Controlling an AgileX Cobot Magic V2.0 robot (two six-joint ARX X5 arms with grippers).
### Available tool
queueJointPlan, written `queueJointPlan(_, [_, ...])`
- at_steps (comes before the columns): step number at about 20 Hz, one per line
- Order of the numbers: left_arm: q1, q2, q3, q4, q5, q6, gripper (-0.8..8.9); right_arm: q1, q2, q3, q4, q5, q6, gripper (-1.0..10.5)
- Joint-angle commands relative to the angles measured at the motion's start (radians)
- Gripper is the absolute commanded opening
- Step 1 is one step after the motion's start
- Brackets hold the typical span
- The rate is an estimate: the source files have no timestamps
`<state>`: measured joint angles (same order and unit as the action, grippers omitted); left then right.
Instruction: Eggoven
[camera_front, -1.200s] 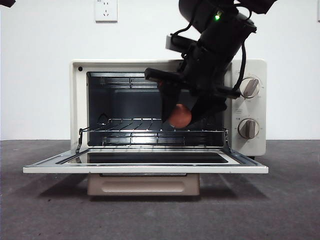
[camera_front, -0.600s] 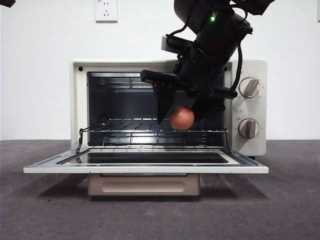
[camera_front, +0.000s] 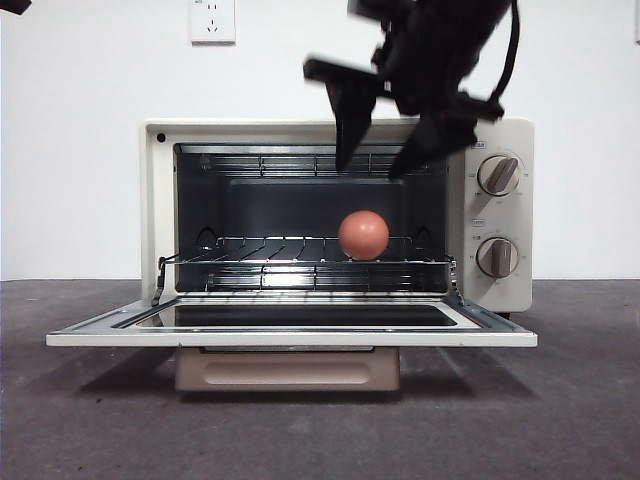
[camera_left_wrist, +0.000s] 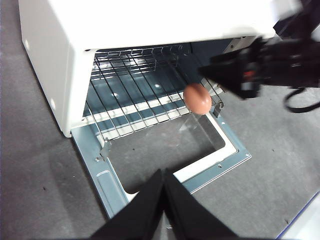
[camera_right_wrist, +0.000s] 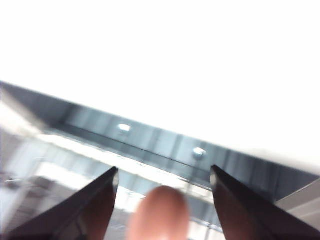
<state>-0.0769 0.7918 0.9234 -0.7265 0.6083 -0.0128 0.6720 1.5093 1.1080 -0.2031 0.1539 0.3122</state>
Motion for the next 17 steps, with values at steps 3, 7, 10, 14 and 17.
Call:
queueJointPlan(3, [-0.002, 0.04, 0.003, 0.036, 0.005, 0.009, 0.06, 0.064, -0.184, 0.011, -0.065, 0.001, -0.018, 3.0])
queueJointPlan(7, [-0.002, 0.139, -0.079, 0.156, 0.005, -0.026, 0.06, 0.119, -0.401, 0.011, -0.233, 0.0, -0.052, 3.0])
queueJointPlan(10, [-0.002, 0.229, -0.152, 0.267, 0.005, -0.049, 0.06, 0.138, -0.534, 0.011, -0.354, 0.004, -0.051, 3.0])
queueJointPlan(14, [-0.002, 0.378, -0.201, 0.377, 0.005, -0.056, 0.06, 0.138, -0.666, 0.011, -0.435, 0.003, -0.051, 3.0])
queueJointPlan(17, [-0.002, 0.507, -0.206, 0.433, 0.005, -0.052, 0.06, 0.138, -0.735, 0.011, -0.467, 0.002, -0.05, 3.0])
